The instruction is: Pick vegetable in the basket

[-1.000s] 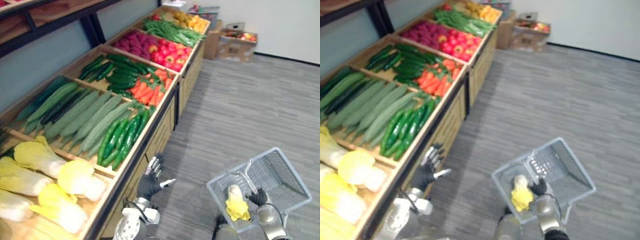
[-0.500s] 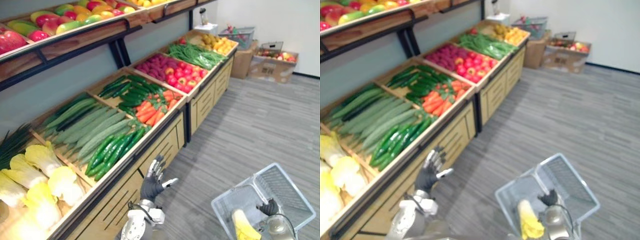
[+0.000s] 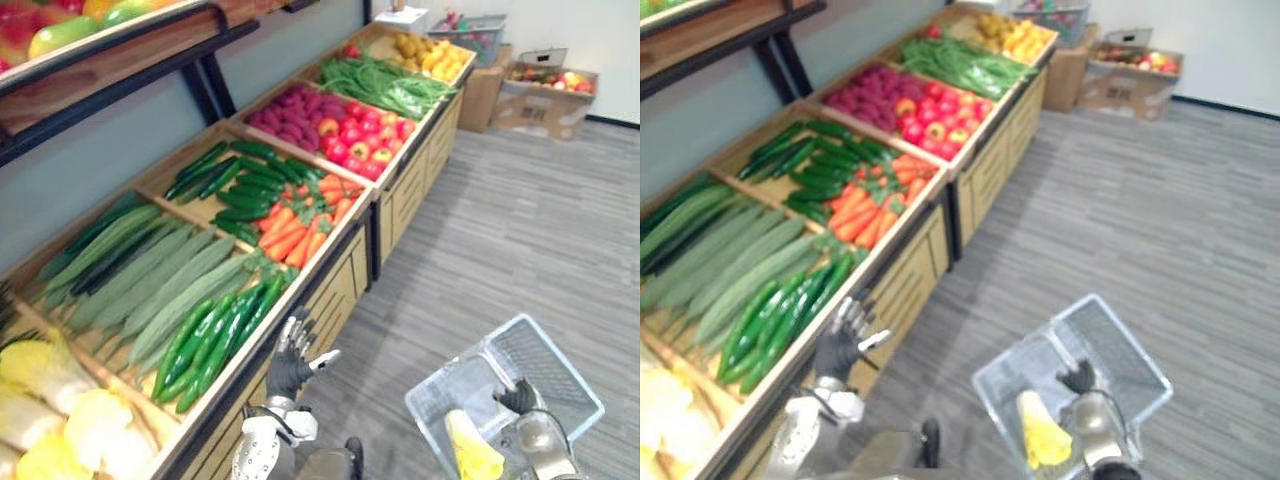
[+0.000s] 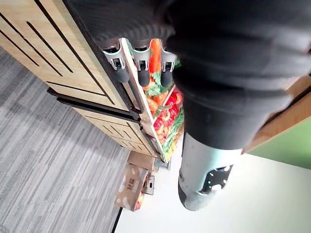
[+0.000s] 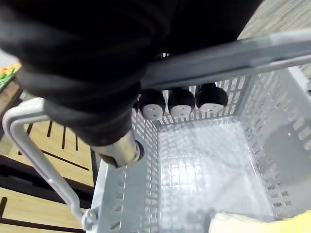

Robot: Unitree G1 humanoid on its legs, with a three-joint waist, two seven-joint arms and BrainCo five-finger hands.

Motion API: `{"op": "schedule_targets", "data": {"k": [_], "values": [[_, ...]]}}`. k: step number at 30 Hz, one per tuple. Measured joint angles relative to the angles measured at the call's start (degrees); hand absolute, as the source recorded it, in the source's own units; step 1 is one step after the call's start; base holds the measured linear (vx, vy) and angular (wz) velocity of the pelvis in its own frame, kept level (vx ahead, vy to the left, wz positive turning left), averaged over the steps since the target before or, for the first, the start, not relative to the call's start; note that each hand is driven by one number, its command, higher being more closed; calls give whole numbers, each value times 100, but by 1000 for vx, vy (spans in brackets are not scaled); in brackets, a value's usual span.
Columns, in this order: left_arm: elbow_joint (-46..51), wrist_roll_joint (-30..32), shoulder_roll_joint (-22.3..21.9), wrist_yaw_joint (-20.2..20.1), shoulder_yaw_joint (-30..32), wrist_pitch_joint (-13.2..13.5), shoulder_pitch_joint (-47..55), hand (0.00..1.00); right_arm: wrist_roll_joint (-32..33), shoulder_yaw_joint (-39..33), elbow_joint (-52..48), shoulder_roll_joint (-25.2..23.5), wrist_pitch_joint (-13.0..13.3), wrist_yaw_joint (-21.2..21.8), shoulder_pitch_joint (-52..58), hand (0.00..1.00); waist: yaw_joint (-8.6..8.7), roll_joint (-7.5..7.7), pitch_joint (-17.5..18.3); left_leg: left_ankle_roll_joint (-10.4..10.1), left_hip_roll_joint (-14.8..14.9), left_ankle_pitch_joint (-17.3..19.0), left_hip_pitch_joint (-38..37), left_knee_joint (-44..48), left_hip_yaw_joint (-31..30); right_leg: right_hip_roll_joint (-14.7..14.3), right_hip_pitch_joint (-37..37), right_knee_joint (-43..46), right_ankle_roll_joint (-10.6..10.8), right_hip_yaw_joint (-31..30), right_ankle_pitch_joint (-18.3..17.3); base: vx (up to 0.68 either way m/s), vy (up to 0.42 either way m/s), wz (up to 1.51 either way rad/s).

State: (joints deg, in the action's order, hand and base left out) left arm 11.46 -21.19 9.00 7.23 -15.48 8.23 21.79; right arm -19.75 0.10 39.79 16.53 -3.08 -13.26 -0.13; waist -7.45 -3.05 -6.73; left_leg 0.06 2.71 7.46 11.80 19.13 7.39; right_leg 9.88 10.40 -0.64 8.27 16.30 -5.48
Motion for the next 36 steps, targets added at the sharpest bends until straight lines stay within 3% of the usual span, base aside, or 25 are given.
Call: {"op": "schedule_targets", "data": {"k": [3,4,5,6,7,8,9,10,11,12,14,15,18,19,20,21,22,23,24,25,28,30,31,34,36], "values": [[243,11,18,31,8,8,-19,0,-5,42,16,-103,5,-11,-101,100,-72,94,18,60,-19,390,-93,11,208,231,-714,1410,85,-303,-500,92,80,-50],[252,13,26,59,12,0,-20,0,-11,63,19,-155,25,-3,-166,100,-72,150,11,100,-28,452,-134,16,304,403,-1325,2594,113,-469,-584,86,105,-29],[351,15,125,109,16,-4,-21,0,-45,79,15,-295,72,-5,-260,100,-60,261,-57,126,-102,543,-283,64,381,619,-1845,3790,274,-702,-485,99,107,-23],[418,15,200,123,11,-4,-23,0,-47,78,16,-389,73,-7,-280,100,-53,351,-103,150,-130,584,-361,149,397,716,-2015,4281,428,-794,-368,142,75,1],[496,15,341,132,9,-7,-15,0,-45,72,67,-561,71,-2,-277,100,-55,534,-185,173,-187,775,-545,314,285,842,-2201,4988,397,-863,37,244,47,36],[513,15,444,133,-8,-10,12,0,-43,67,181,-671,53,-1,-258,100,-41,578,-202,195,-184,832,-772,290,98,850,-2306,5498,307,-899,757,265,33,54],[519,15,479,133,-23,-8,10,0,-28,49,182,-698,48,-1,-224,100,2,563,-206,227,-146,857,-867,239,16,814,-2355,5663,274,-891,860,293,23,70],[536,15,500,137,-28,-4,15,0,6,29,173,-727,44,1,-200,100,17,582,-189,241,-125,872,-985,145,-147,773,-2510,5788,77,-809,409,238,-3,70],[535,10,498,145,22,-3,5,0,51,-2,135,-740,44,-3,-205,100,38,591,-183,226,-121,863,-1105,28,-250,771,-2646,5662,-227,-620,9,227,-20,65],[535,10,497,146,14,-4,4,0,55,-25,126,-740,47,-4,-207,100,67,584,-183,222,-123,863,-1158,-26,-315,766,-2703,5494,-284,-509,-107,230,-57,63],[533,10,489,140,-13,-2,-18,0,53,-46,84,-718,59,-8,-222,100,117,499,-172,145,-113,856,-1334,-233,-569,709,-2765,4229,-373,-251,-201,278,-117,66],[523,9,485,139,-16,1,-96,0,52,-75,32,-690,58,-8,-228,100,109,468,-146,86,-108,886,-1327,-283,-710,679,-2772,3110,-292,-296,-122,271,-145,59],[416,10,495,153,15,2,-273,0,45,-126,30,-634,40,-5,-238,100,98,407,-93,-204,0,1058,-1330,-251,-1114,634,-2704,1162,49,-804,251,297,-210,70],[362,14,508,155,15,3,-310,0,41,-150,30,-634,33,-5,-198,100,105,390,-84,-364,65,1151,-1422,-269,-1308,649,-2664,984,195,-930,361,406,-334,86],[338,14,508,159,17,2,-318,0,40,-151,29,-637,22,1,-177,100,106,404,-77,-461,105,1207,-1481,-282,-1401,648,-2627,984,167,-969,440,541,-535,86],[276,51,473,162,16,-1,-328,0,40,-184,13,-626,-4,14,-105,100,127,401,-11,-668,227,1331,-1571,-301,-1593,582,-2584,1114,144,-972,955,457,-483,76],[97,157,297,171,7,-8,-327,0,39,-277,7,-537,-9,13,-60,100,136,90,94,-798,508,1391,-1602,-304,-1742,390,-2613,1434,64,-758,903,525,-573,70],[27,225,120,174,-3,-12,-219,0,1,-324,-19,-469,-8,15,-71,100,140,-84,186,-1023,820,1202,-1528,-247,-1803,160,-2638,1692,-99,-565,648,379,-452,49],[-1,232,57,178,13,-13,-216,0,-8,-334,-69,-449,-2,37,-87,100,168,-191,251,-1074,901,846,-1369,-23,-1920,96,-2622,1900,-251,-417,430,349,-453,38],[-2,232,32,183,23,-12,-218,0,-5,-339,-70,-450,-2,61,-86,100,202,-119,210,-1044,907,659,-1242,170,-1978,94,-2587,1964,-322,-338,335,311,-464,63],[-136,220,-99,204,83,-7,-311,0,22,-385,-65,-425,-5,119,95,100,225,-121,186,-954,914,-327,-447,1810,-2038,-47,-1843,1577,-498,163,126,272,-388,64],[-141,200,-182,205,160,-3,-215,0,82,-427,-67,-421,-4,122,206,100,196,-127,183,-960,978,-164,-76,2628,-1575,-194,-1315,1141,-571,374,136,218,-288,36],[-144,161,-210,196,210,-4,-93,0,123,-468,-68,-395,2,117,262,100,194,-126,183,-845,1041,-95,45,2755,-1106,-261,-1087,932,-596,499,122,128,-182,32],[-149,118,-211,178,255,-6,86,0,174,-705,-66,-318,-2,75,277,100,200,-127,183,-628,1065,4,324,2213,-278,-316,-864,631,-627,696,94,122,-77,32],[-200,117,-239,143,255,-8,59,0,175,-846,-58,-244,-36,-10,355,100,227,-128,184,-580,995,-12,297,1164,164,-276,-789,520,-528,934,156,165,93,57]]}}
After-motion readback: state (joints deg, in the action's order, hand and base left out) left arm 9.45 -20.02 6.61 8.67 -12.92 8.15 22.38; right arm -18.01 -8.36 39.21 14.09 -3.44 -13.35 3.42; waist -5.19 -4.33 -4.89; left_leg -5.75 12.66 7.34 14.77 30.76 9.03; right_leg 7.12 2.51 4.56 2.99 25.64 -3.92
